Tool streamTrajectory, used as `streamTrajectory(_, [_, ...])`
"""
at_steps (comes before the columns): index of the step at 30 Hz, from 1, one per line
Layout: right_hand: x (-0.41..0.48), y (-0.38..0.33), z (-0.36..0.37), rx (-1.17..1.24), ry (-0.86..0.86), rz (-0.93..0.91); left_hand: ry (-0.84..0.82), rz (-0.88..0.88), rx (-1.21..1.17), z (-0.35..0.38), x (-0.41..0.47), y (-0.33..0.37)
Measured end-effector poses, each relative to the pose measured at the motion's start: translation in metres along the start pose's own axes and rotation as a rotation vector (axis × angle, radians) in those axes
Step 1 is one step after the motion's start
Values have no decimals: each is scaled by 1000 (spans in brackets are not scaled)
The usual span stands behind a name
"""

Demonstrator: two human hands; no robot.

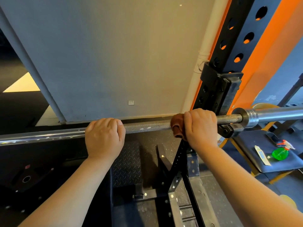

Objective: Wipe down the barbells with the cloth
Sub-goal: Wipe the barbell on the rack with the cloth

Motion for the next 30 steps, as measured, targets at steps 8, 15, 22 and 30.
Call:
streamTrajectory(8, [-28, -13, 17, 113, 57, -31, -93, -5, 1, 0, 0, 0])
streamTrajectory(15, [-29, -28, 11, 169, 99, -43, -124, -56, -26, 0, -5, 1])
streamTrajectory(22, [-11, -33, 12, 125, 20, -7, -152, -85, 5, 1, -5, 4])
streamTrajectory(30, [-14, -45, 19, 56, -58, -154, -157, -93, -5, -2, -5, 5])
Point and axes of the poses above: each hand's wrist, its own x-axis towards the middle knuckle, its own z-axis out of the palm, y = z × x, the point moved 3 cm from there along x, towards the middle knuckle, and after that the axes turned 14 degrees about -z, right-handed, at the moved point
